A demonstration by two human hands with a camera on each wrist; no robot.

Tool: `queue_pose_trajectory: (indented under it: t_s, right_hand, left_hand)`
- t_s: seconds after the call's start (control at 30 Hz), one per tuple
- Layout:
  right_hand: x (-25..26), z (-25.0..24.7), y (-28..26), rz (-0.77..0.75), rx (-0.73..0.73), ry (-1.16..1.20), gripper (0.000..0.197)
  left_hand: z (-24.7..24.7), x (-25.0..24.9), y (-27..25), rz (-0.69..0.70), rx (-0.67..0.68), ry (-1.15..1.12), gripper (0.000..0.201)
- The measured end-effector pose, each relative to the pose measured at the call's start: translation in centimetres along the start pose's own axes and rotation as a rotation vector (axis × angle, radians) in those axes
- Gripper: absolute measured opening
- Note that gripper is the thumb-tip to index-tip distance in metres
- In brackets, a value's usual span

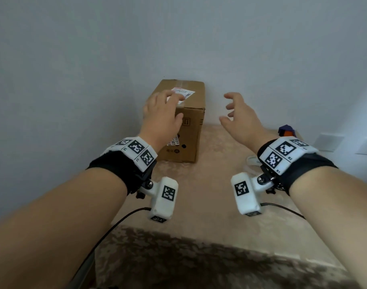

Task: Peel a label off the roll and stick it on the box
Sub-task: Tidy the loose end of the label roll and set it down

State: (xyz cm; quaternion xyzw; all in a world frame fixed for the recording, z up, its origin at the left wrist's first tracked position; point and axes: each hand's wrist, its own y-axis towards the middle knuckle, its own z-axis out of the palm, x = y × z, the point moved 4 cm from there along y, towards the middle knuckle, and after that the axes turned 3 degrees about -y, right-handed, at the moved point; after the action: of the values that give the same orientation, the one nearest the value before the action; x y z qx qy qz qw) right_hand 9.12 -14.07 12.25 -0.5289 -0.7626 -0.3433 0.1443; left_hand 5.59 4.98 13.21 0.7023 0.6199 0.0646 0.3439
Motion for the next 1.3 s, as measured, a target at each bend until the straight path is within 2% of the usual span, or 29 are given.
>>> queue_pose_trajectory:
  t_s: [0.17, 0.33, 0.43, 0.57, 0.63, 0.67, 0.77, 0.9, 1.0, 1.1, 1.3]
  right_hand:
    - [-3.3, -4.0, -2.8, 0.099, 0.002, -0.016, 0.05]
    - [-8.6, -6.2, -5.7, 0.233, 0.021, -0.014, 0.038]
    - [-12.4, -6.0, -7.5, 0.317, 0.003, 0.022, 0.035]
    - [-16.3, -4.5, -9.7, 0.451, 0.024, 0.104, 0.045]
    - [-17.0, -3.4, -10.4, 0.468, 0.046, 0.135, 0.049]
    - [-17.1, -3.0, -10.5, 0.461, 0.065, 0.137, 0.05]
    - [-16.5, -2.3, -10.0, 0.422, 0.115, 0.133, 0.055]
    - [-14.6, -0.1, -9.1, 0.39, 0.174, 0.252, 0.054]
    - [-13.4, 0.8, -8.5, 0.36, 0.083, 0.284, 0.046]
    - [-12.7, 0.9, -7.8, 0.328, -0.027, 0.271, 0.036]
    - [-11.7, 1.6, -7.1, 0.314, -0.051, 0.311, 0.017]
  left_hand:
    - [1.7, -6.7, -1.4, 0.129, 0.083, -0.061, 0.036]
    - [6.9, -11.4, -2.9, 0.183, 0.258, -0.122, 0.031]
    - [11.6, -12.8, -4.4, 0.174, 0.35, -0.175, 0.031]
    - [17.2, -14.1, -5.6, 0.199, 0.541, -0.137, 0.043]
    - [19.0, -14.4, -6.0, 0.218, 0.64, -0.109, 0.045]
    - [19.4, -14.3, -6.2, 0.228, 0.652, -0.089, 0.04]
    - [19.2, -13.3, -6.4, 0.222, 0.606, -0.104, 0.031]
    - [17.7, -11.0, -6.3, 0.096, 0.61, -0.271, 0.021]
    - [16.7, -9.4, -5.9, 0.045, 0.599, -0.333, 0.029]
    - [15.4, -8.4, -5.8, -0.031, 0.617, -0.509, 0.03]
    - [14.0, -7.4, -5.6, -0.188, 0.641, -0.773, 0.022]
